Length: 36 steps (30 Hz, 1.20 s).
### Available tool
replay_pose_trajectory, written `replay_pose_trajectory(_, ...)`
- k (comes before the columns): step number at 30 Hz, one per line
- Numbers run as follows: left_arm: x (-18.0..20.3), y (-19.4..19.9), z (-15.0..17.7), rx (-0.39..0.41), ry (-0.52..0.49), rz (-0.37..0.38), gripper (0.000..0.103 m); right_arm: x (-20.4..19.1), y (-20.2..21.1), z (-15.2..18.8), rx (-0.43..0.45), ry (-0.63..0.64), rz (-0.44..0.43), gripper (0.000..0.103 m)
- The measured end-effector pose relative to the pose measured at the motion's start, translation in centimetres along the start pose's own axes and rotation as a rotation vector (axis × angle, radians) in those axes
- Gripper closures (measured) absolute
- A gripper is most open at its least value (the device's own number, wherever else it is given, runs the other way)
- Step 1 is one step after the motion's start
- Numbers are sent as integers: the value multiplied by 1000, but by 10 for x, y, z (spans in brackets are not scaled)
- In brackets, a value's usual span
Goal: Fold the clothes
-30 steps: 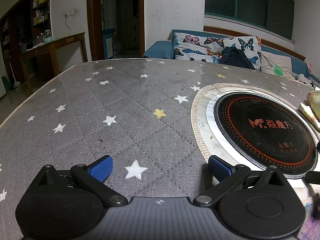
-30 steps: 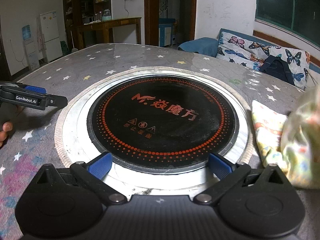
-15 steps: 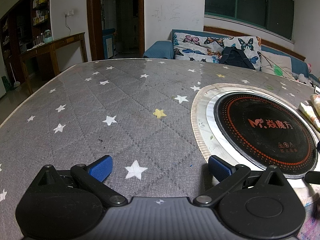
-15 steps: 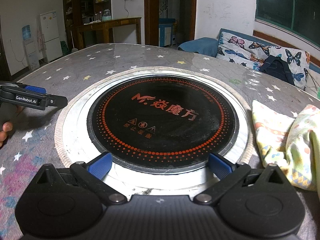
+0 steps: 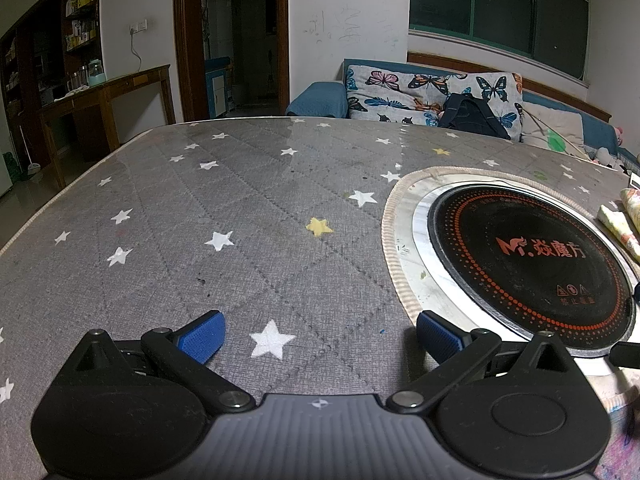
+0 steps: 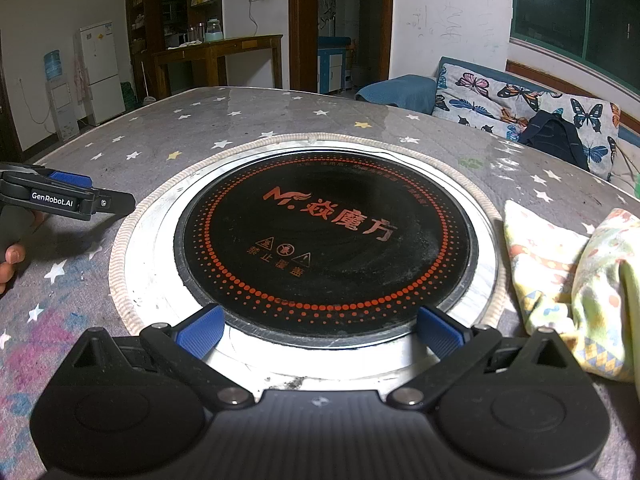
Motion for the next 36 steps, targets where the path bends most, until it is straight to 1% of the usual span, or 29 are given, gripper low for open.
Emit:
replay_pose_trajectory(18, 0, 0, 0, 0, 0, 0, 0, 1, 0, 0, -1, -5, 3, 0)
replay_pose_trajectory(25, 0, 0, 0, 0, 0, 0, 0, 2, 2, 1, 2, -66, 50, 0)
replay_pose_trajectory(30, 0, 0, 0, 0, 0, 0, 0, 2, 6, 2, 21, -90, 124, 0)
replay_pose_trajectory(36, 0, 0, 0, 0, 0, 0, 0, 15, 7, 3, 28, -163, 134, 0)
Point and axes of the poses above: each gripper's, at about its wrist camera, not at the fingertips, and y roughly against the way its jaws point, x to its right, z to its underside, the point moved 2 cm from there along -y, roughly the way its jaws point, and after that the axes turned 9 degrees about -x, right-handed, at the moved point
